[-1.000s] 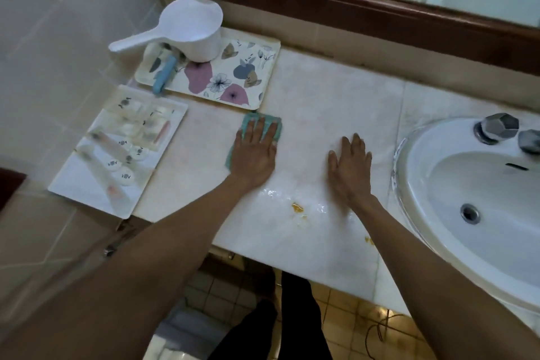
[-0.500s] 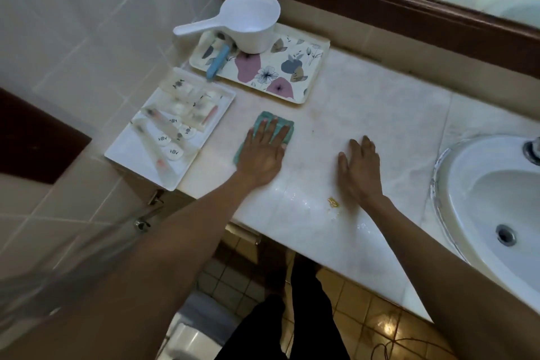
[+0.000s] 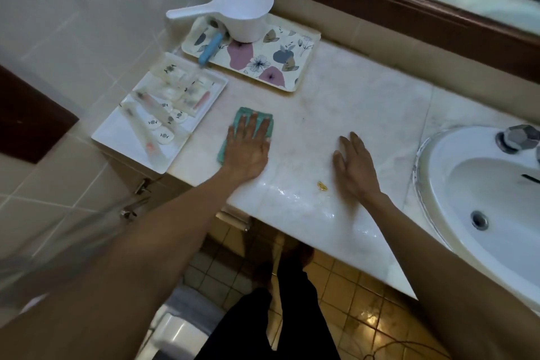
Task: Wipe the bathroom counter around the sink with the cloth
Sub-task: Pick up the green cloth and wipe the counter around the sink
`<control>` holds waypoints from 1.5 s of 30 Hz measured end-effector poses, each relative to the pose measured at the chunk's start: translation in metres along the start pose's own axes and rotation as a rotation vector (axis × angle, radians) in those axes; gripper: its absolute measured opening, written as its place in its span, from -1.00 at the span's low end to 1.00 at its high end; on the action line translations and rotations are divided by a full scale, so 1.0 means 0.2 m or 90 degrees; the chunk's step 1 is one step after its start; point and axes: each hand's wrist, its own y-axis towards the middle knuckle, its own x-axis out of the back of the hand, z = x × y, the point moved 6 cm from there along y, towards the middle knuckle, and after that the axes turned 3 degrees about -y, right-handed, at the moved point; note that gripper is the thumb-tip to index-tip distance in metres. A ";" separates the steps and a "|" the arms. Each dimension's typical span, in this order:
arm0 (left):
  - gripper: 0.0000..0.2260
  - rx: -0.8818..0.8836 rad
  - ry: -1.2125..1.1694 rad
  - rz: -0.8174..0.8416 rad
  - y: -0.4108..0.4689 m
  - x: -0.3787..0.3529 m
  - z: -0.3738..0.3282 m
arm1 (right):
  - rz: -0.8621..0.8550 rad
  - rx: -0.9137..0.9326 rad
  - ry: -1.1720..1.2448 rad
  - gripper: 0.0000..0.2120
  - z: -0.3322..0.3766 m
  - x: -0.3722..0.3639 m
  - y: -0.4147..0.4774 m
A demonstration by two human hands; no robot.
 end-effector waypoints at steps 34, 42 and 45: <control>-0.50 -0.010 0.007 -0.012 -0.31 -0.33 -0.67 | 0.046 -0.035 -0.024 -0.63 -0.61 0.40 -0.45; -0.52 -0.330 0.056 0.111 -0.78 -0.52 -0.89 | 0.001 -0.095 -0.029 -0.50 -0.90 0.55 -0.63; -0.50 -0.273 0.073 0.081 -0.69 -0.41 -0.68 | 0.036 -0.137 -0.004 -0.44 -1.02 0.52 -0.72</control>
